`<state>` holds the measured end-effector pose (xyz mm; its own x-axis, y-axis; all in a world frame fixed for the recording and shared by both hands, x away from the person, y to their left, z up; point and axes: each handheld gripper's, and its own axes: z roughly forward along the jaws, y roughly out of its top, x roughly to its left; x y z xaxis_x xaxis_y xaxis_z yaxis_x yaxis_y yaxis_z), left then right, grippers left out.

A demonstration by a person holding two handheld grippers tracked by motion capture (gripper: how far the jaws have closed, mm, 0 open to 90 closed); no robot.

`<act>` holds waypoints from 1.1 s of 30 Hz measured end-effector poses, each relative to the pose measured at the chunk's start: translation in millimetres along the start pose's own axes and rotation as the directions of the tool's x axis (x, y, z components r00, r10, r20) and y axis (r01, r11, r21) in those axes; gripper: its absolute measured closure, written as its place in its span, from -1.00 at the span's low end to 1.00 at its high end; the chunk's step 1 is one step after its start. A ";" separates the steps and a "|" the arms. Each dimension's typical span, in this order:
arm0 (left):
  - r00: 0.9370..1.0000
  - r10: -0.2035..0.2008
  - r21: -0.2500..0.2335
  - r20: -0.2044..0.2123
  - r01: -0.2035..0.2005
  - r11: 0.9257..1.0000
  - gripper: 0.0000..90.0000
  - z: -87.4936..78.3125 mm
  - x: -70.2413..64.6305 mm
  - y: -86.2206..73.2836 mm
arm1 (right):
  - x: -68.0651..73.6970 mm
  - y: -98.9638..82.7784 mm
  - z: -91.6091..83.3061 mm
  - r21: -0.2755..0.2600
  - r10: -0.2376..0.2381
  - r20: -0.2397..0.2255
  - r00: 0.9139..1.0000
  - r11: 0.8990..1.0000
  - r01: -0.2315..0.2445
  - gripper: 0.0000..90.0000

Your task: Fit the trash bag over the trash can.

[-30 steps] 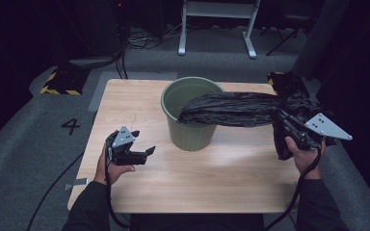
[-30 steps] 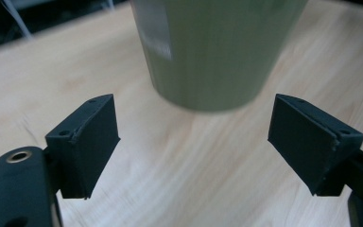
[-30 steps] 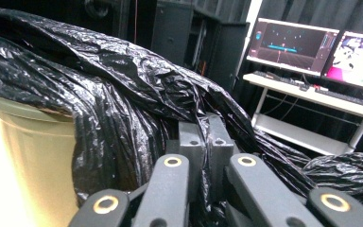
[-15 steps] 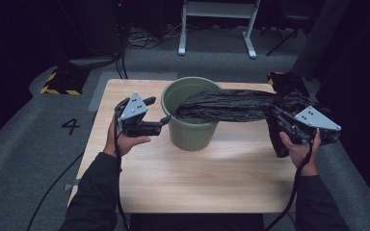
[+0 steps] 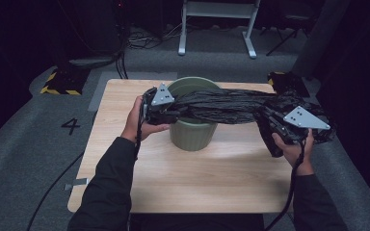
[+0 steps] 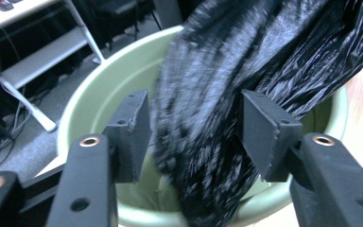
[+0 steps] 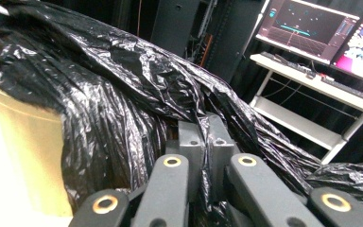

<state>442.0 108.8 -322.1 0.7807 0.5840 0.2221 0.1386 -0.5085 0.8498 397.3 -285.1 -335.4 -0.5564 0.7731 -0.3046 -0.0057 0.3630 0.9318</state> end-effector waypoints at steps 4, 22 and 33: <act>1.000 -0.004 0.026 0.004 0.004 1.000 0.14 11.6 1.1 4.1 | 2.0 5.7 1.8 -0.020 -0.027 -0.038 0.999 0.999 0.026 0.98; 0.995 0.063 0.098 0.075 -0.070 0.993 0.45 39.3 -5.5 25.3 | 2.1 30.7 -17.7 -0.098 -0.072 -0.088 0.994 0.993 0.063 0.98; 0.995 0.046 0.128 0.092 -0.057 0.990 0.44 38.3 0.8 21.1 | 14.7 44.8 13.1 -0.035 -0.087 -0.168 0.982 0.996 0.082 0.97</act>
<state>468.9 74.3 -322.3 0.8388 0.4998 0.2162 0.1707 -0.6183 0.7672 399.7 -250.6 -300.7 -0.6857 0.6399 -0.3469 -0.0808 0.4067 0.9100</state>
